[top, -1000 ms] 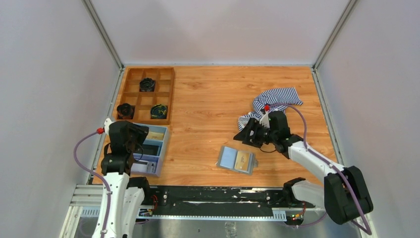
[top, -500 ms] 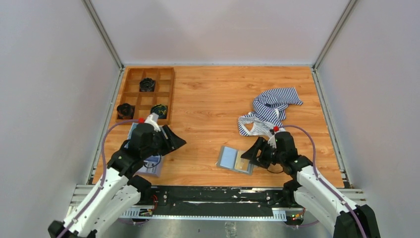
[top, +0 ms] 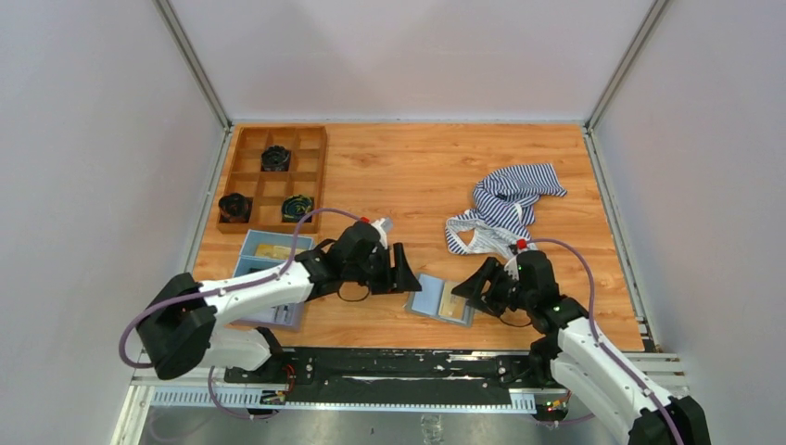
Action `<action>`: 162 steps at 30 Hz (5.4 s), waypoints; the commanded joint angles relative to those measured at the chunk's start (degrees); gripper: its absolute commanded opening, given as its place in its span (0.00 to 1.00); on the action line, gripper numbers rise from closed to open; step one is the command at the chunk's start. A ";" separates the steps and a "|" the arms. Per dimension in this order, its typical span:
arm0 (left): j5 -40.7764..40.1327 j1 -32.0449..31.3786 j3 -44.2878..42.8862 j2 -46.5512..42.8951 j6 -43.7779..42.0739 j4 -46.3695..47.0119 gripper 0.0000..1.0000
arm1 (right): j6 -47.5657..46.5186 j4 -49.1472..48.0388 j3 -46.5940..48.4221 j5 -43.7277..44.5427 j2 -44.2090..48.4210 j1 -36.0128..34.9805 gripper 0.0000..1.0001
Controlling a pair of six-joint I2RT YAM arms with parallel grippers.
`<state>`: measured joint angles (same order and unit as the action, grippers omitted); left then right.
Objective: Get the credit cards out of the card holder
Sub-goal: Remove the credit card from the card holder.
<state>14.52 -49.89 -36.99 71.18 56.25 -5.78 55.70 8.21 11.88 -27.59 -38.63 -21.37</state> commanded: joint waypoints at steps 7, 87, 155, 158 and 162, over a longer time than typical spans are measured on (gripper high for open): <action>7.18 -1.53 -8.23 13.04 0.63 11.23 0.60 | 2.03 -2.78 -0.93 0.53 -0.36 -1.08 0.67; 13.86 3.28 3.02 27.42 9.37 33.56 0.00 | 2.06 -8.78 -6.78 1.67 -7.25 -1.49 0.67; 13.78 2.52 -1.05 29.10 10.50 33.55 0.15 | -0.41 -7.76 0.36 1.51 -1.52 -1.53 0.66; 12.58 2.59 -0.12 28.31 10.87 33.52 0.18 | -0.34 -11.28 0.20 0.71 -3.59 -1.49 0.66; 11.94 2.60 0.72 28.19 11.26 33.52 0.29 | -0.68 -14.90 0.01 -0.18 -8.25 -1.50 0.66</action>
<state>27.81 -47.07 -37.43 100.57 66.98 27.11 56.10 -2.79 10.87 -26.94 -43.44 -22.15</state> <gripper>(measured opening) 0.249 0.664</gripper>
